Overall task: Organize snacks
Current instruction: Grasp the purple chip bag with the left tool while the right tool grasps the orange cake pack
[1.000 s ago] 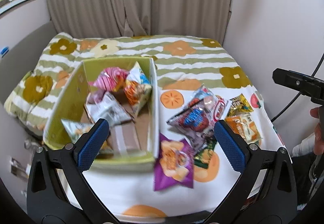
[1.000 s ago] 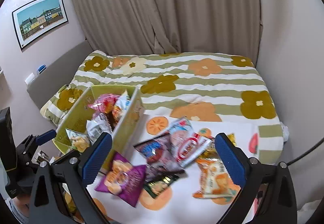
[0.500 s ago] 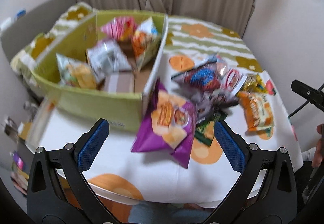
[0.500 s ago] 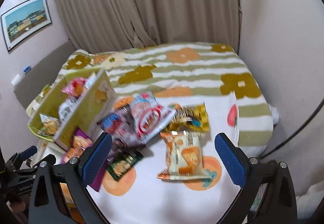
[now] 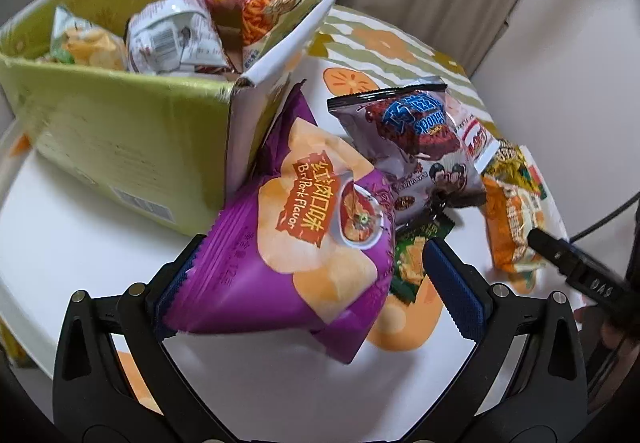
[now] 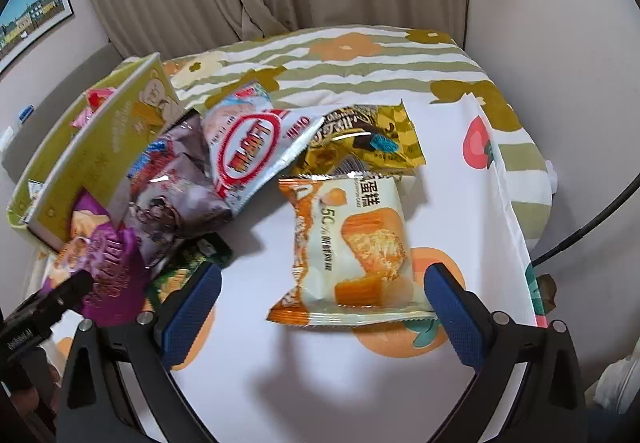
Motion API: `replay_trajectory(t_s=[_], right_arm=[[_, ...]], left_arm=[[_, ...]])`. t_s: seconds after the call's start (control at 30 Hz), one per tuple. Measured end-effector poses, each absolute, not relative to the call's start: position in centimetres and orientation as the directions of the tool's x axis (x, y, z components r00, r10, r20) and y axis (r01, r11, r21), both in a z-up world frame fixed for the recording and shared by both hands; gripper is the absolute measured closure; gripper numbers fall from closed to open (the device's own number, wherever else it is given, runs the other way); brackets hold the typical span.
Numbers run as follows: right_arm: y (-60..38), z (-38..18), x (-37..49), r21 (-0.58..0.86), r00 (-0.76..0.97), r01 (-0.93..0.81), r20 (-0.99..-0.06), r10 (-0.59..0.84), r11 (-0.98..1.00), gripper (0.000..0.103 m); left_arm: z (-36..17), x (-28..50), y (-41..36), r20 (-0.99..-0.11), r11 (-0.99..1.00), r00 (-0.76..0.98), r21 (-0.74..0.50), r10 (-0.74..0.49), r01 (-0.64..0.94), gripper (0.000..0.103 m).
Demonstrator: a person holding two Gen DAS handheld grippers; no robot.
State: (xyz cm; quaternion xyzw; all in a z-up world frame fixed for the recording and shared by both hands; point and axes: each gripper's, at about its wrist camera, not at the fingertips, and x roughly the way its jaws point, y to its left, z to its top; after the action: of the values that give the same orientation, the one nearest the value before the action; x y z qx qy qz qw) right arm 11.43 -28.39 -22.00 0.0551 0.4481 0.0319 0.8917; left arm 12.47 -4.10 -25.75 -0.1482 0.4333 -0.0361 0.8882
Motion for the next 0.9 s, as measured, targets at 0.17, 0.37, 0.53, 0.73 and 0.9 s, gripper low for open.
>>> replay_trajectory(t_s=[0.17,0.37,0.53,0.73,0.9], right_arm=[[-28.9,-23.4,13.0,0.104,0.560,0.017,-0.825,0.077,0.994,0.002],[-28.7,-24.0,14.2,0.099,0.529,0.007,-0.845,0.081,0.995,0.002],[-28.3,-23.6,15.2,0.069,0.520,-0.008,-0.852,0.063,0.998,0.002],[-28.5,-23.9,16.3,0.057,0.511,0.006,-0.858,0.046,0.998,0.007],[-28.5,-25.1,16.8,0.052,0.483,0.020,-0.875,0.036,0.998,0.016]], left_arm=[[-26.5,13.1,-3.9,-0.758,0.942,0.617,-0.326,-0.212,-0.077,0.020],[-26.9,13.5,-3.7,-0.765,0.944,0.609,-0.320,-0.210,-0.077,0.038],[-26.7,13.3,-3.8,-0.767,0.947,0.605,-0.314,-0.211,-0.068,0.043],[-26.5,12.6,-3.8,-0.771,0.951,0.600,-0.304,-0.213,-0.054,0.044],[-26.1,12.0,-4.1,-0.771,0.966,0.607,-0.259,-0.192,-0.024,0.045]])
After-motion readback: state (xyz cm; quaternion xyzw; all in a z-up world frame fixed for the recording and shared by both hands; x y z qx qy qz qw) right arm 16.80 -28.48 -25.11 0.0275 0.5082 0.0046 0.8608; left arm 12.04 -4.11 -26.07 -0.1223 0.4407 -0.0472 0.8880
